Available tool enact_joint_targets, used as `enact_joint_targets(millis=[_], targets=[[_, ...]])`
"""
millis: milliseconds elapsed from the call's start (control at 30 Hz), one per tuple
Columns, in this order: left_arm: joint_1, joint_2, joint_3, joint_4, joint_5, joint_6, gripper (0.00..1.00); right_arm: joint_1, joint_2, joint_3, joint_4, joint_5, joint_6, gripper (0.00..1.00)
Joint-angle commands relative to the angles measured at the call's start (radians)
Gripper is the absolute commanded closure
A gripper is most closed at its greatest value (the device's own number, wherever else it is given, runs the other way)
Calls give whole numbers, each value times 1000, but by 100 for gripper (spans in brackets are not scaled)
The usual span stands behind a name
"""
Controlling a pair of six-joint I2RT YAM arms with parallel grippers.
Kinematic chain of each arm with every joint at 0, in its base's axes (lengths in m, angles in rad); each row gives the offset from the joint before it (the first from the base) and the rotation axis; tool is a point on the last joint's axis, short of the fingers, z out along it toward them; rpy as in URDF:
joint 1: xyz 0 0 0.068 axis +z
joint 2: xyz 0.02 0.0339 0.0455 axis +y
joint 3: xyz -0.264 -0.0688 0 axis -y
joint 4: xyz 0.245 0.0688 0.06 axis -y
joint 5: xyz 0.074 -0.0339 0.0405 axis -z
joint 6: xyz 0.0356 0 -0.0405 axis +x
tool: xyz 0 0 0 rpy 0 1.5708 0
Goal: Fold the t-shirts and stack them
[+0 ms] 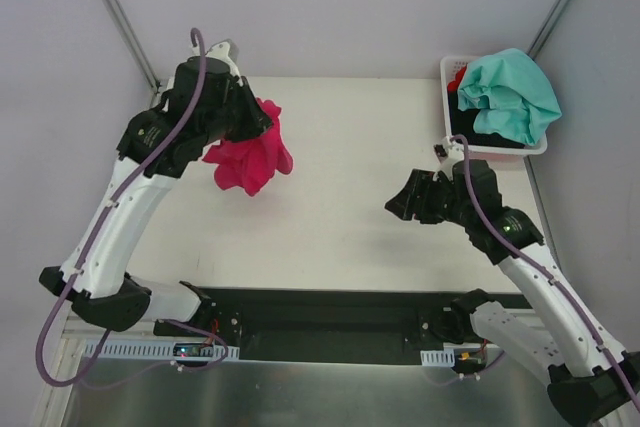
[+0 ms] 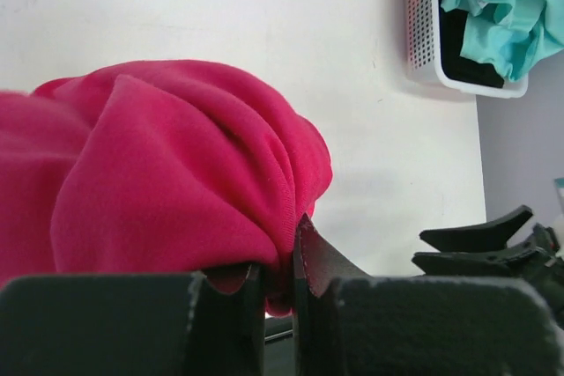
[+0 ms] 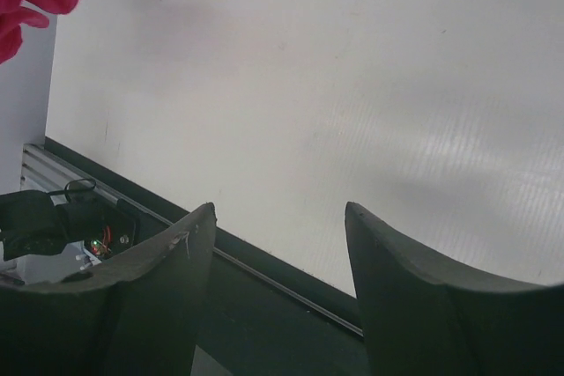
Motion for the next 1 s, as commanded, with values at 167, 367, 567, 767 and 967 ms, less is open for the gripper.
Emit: enact_joint_targets(millis=[167,367,567,767,967], targets=[[-21,96,55,-120,29,1,100,183,54,10,72,166,46,37],[-142,237,40,-28,0,-16,100,243,70,47,36,231,40,38],[-190,288,127,-11,38,-6,100,253,77,41,10,269,25,38],[-191,262,8,-9,8,-6,28,265,108,47,33,252,28,37],[-188,144,-160,17,-120,-14,8,294,171,87,36,258,22,38]])
